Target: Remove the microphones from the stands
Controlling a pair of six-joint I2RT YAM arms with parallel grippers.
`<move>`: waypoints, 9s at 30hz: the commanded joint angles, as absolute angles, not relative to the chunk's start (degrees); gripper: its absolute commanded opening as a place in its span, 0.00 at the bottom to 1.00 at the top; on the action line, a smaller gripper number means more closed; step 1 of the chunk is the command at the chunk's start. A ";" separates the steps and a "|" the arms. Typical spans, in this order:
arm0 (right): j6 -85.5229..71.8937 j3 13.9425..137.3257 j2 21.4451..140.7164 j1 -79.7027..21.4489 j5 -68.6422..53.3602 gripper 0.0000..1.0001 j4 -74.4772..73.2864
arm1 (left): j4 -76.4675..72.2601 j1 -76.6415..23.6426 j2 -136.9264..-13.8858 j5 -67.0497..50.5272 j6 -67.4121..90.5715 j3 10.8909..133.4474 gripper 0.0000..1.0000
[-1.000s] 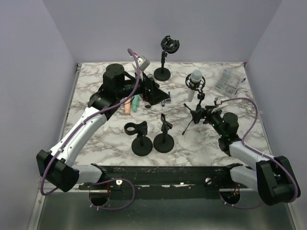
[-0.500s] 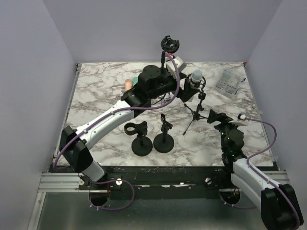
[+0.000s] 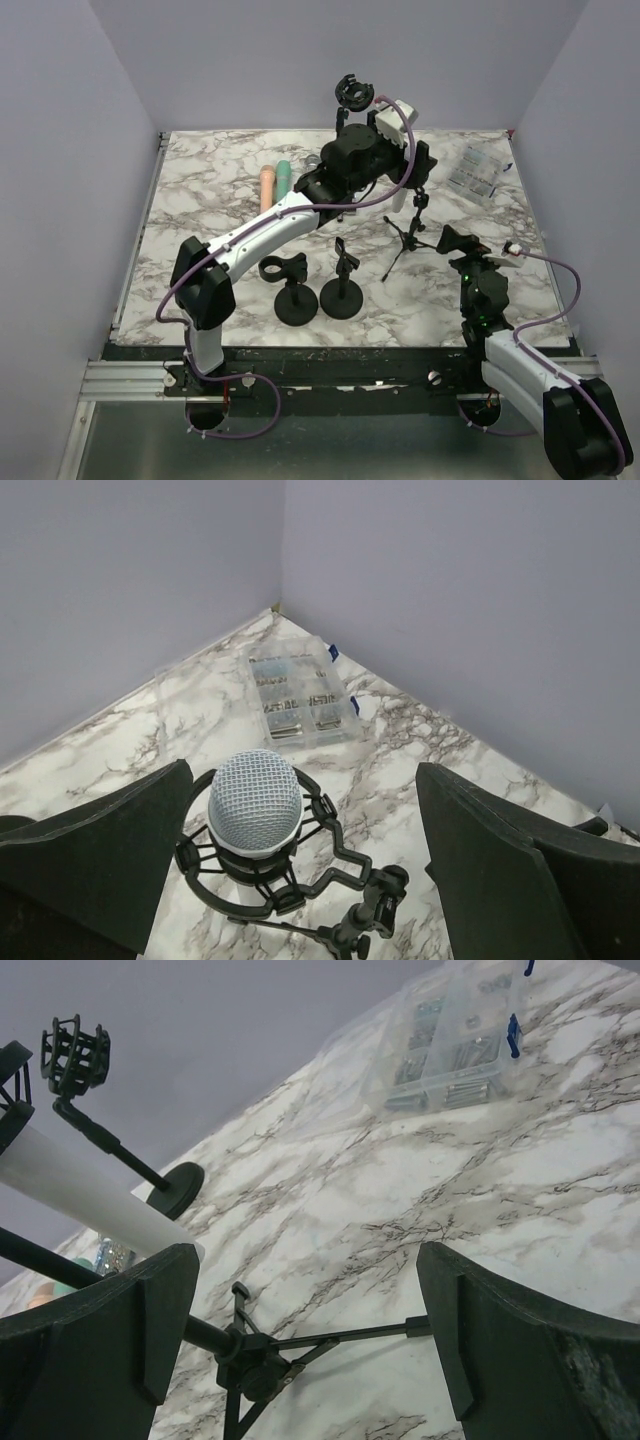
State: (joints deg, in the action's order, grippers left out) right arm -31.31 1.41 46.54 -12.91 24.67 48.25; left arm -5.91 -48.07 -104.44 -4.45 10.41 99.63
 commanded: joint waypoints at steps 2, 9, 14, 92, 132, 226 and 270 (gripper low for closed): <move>-32.64 0.61 46.85 -13.01 27.69 1.00 50.10 | -2.10 -49.53 -108.79 4.39 13.25 104.53 0.95; -34.17 0.66 47.34 -13.01 29.24 1.00 49.23 | -0.26 -49.57 -112.06 5.99 16.90 106.47 0.88; -34.21 0.70 47.43 -13.01 29.27 1.00 49.20 | 1.73 -49.57 -114.31 7.08 18.44 107.99 0.80; -35.18 3.25 51.99 -13.01 26.84 1.00 47.63 | 47.57 -6.90 -109.73 -6.81 14.94 100.26 0.00; -35.22 5.88 60.24 -13.01 24.04 1.00 49.48 | 51.47 -6.41 -127.98 -10.90 15.74 115.04 0.44; -34.92 13.00 40.12 -13.01 23.40 1.00 19.57 | 47.24 -5.72 -111.76 -22.87 18.84 106.99 0.99; -72.84 13.58 76.54 11.61 -52.50 0.60 62.28 | 35.95 -21.53 -94.76 -36.15 21.89 98.07 0.98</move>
